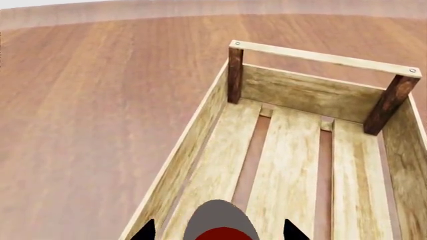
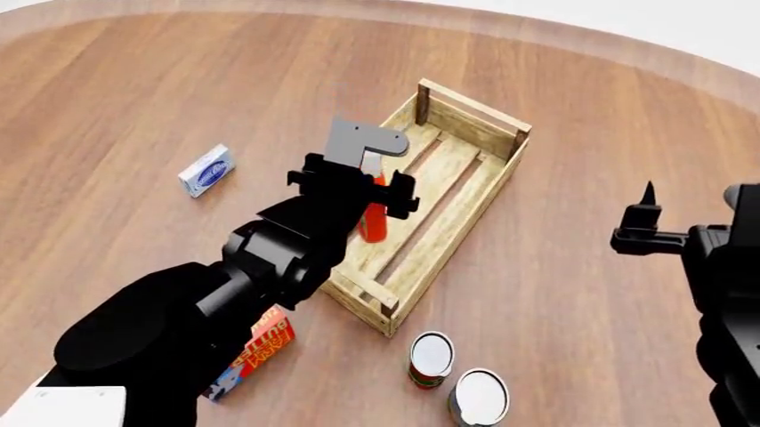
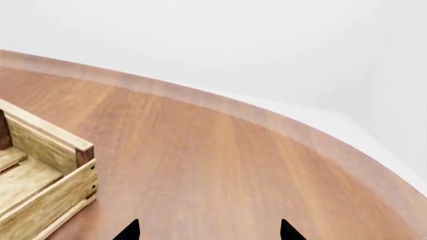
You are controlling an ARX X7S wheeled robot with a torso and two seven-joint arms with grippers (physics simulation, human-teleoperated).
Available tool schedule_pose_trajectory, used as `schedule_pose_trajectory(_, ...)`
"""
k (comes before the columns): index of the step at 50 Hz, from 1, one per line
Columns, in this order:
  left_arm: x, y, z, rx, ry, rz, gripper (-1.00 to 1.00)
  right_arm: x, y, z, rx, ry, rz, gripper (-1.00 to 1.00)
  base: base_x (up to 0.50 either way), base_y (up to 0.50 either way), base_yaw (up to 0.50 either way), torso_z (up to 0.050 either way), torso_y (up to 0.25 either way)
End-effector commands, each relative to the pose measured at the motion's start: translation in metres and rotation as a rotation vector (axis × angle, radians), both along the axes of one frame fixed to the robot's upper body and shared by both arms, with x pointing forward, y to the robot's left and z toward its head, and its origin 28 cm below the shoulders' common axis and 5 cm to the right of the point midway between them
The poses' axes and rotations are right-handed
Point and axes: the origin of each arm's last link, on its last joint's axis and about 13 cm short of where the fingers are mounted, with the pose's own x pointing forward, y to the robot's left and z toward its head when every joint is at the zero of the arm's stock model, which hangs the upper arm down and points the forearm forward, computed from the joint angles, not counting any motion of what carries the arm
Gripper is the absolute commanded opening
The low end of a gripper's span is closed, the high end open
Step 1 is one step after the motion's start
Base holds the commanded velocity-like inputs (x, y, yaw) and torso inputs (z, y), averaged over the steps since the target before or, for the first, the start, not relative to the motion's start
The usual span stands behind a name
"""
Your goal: Pick up the ketchup, and put it in the wooden tray.
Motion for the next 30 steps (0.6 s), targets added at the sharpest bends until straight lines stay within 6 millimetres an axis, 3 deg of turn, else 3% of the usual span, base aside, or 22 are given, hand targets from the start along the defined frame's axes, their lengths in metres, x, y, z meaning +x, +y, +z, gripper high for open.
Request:
schedule_pose_trajectory(1,0.0000,-0.0004,0.0002,-0.003,-0.001,0.005,1.00,0.0005,-0.0004,-0.0037,-0.001,0.000,0.001,1.00,0.00,0.00,0.00,0.000,0.000)
schedule_pose_trajectory(26,-0.0002,0.0006,-0.0006,0.009,0.012,0.010,1.00,0.0021,0.0000,-0.0045,-0.004,-0.004,0.005,1.00,0.00,0.00,0.00,0.000,0.000)
schedule_pose_trajectory(30,-0.0004,0.0013,-0.0021,0.017,0.017,0.006,1.00,0.0006,0.0015,-0.0043,-0.004,-0.007,0.007,1.00,0.00,0.00,0.00,-0.031,0.151)
